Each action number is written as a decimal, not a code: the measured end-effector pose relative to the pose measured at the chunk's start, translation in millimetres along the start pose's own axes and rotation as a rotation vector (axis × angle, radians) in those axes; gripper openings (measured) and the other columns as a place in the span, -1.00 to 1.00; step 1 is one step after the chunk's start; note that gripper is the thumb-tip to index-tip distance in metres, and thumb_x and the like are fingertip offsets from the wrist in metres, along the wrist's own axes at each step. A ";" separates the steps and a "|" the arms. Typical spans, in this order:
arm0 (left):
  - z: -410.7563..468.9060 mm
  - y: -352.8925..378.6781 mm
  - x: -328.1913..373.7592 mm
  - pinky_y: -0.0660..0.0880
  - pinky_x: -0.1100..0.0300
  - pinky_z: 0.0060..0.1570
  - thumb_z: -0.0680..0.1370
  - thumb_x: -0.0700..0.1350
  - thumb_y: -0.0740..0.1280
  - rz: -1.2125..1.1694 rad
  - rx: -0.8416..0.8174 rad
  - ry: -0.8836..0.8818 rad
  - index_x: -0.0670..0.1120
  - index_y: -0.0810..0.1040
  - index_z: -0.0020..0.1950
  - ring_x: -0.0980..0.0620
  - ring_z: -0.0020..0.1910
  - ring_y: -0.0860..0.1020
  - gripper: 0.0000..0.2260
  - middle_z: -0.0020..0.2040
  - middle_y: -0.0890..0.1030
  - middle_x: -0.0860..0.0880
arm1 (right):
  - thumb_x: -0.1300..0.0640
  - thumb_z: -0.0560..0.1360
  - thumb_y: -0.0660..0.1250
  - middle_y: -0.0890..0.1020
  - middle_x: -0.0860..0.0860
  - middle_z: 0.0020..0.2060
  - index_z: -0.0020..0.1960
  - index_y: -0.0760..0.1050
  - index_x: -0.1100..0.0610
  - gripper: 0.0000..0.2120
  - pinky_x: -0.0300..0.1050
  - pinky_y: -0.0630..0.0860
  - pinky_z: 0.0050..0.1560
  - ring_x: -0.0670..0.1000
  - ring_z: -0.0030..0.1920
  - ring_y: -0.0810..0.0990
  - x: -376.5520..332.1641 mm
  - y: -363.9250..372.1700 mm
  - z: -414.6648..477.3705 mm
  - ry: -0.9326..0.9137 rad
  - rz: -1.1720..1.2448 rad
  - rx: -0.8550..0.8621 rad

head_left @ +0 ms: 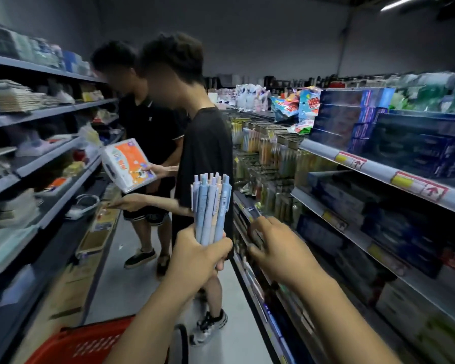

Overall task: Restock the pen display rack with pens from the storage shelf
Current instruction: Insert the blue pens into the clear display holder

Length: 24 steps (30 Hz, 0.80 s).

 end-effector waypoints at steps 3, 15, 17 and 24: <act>68.9 8.8 -19.9 0.26 0.20 -0.52 0.50 -0.34 0.44 -0.019 -0.061 -0.005 -0.20 0.50 -0.12 -0.09 -0.41 0.38 -0.87 -0.38 0.44 -0.20 | -0.09 0.57 0.26 0.51 -0.01 0.10 0.20 0.37 -0.02 -0.73 0.06 0.55 0.04 0.11 0.11 0.54 22.5 15.9 56.1 0.057 -0.016 0.022; 319.4 53.0 -59.0 0.33 0.21 -0.51 0.48 -0.32 0.44 0.002 -0.179 -0.025 -0.19 0.53 -0.07 -0.07 -0.42 0.43 -0.87 -0.34 0.48 -0.17 | -0.08 0.56 0.30 0.53 0.00 0.16 0.27 0.37 0.00 -0.66 0.04 0.54 0.10 0.10 0.16 0.54 113.5 58.3 269.5 0.155 -0.020 0.011; 359.1 63.0 -71.3 0.32 0.20 -0.49 0.48 -0.32 0.44 0.012 -0.176 -0.020 -0.19 0.53 -0.06 -0.06 -0.43 0.42 -0.87 -0.35 0.47 -0.16 | -0.08 0.56 0.31 0.53 0.01 0.16 0.28 0.37 0.00 -0.66 0.04 0.54 0.12 0.11 0.17 0.54 134.4 70.0 305.3 0.139 -0.012 0.001; 496.8 102.6 -108.1 0.30 0.22 -0.51 0.51 -0.34 0.41 0.033 -0.068 -0.007 -0.16 0.51 -0.17 -0.05 -0.45 0.39 -0.86 -0.40 0.44 -0.17 | -0.05 0.57 0.32 0.52 0.04 0.18 0.29 0.36 0.03 -0.65 0.04 0.51 0.14 0.13 0.20 0.52 214.4 109.5 433.9 0.060 0.026 -0.047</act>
Point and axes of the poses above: each hand's wrist, its own z-axis towards the middle knuckle, its own y-axis out of the palm, x = y × z, the point moved 4 cm from there along z, towards the middle knuckle
